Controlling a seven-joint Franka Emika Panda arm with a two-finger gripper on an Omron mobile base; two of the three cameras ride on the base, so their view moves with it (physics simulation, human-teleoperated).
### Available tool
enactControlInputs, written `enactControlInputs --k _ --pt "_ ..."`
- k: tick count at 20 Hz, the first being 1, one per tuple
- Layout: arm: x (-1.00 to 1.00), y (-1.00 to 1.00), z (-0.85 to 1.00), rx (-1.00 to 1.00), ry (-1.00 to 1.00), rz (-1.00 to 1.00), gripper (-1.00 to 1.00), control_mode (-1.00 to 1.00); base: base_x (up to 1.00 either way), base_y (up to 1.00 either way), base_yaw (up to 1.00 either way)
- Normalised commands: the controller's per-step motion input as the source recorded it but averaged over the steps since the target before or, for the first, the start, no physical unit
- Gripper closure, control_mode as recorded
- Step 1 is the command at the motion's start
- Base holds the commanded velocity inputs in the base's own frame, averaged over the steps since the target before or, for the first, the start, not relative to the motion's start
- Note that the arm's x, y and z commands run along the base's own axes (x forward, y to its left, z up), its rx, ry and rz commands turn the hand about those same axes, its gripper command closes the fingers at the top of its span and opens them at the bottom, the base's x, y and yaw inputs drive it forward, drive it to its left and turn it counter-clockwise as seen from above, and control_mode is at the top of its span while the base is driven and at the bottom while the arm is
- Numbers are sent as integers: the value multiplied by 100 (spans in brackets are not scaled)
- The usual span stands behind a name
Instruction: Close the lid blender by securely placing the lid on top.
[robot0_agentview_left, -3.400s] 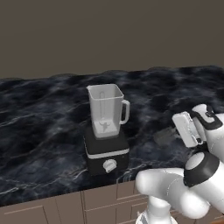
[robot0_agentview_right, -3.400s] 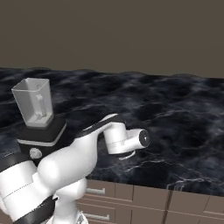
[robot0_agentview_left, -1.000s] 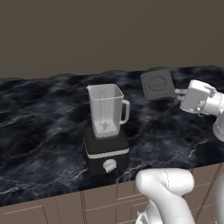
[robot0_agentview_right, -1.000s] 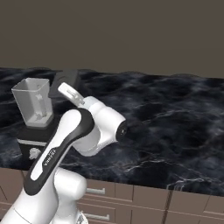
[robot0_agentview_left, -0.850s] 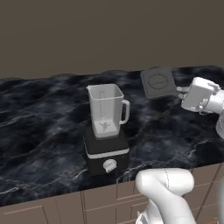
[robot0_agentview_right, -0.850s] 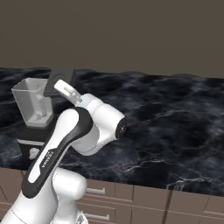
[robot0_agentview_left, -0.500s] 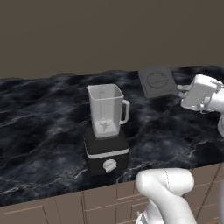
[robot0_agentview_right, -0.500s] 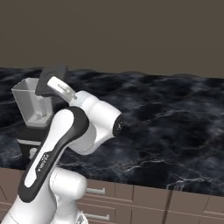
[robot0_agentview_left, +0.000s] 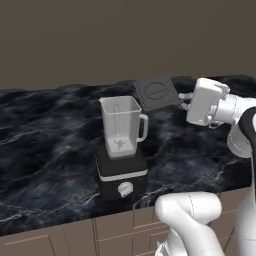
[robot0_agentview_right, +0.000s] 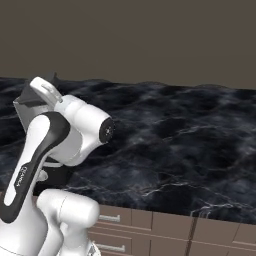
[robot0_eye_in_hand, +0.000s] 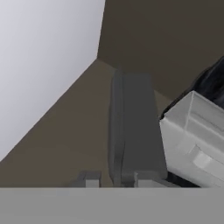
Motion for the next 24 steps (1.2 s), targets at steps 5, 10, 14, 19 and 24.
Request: enactControlInputs --k 5,10,14,19,24 --pt "0 47 21 4 19 0 100 -100 0 0 0" --pt "18 9 0 8 11 0 100 -100 0 0 0" --pt "30 4 0 11 4 0 100 -100 0 0 0" --pt "34 29 0 7 4 0 100 -100 0 0 0" --pt "31 23 0 2 1 0 100 -100 0 0 0"
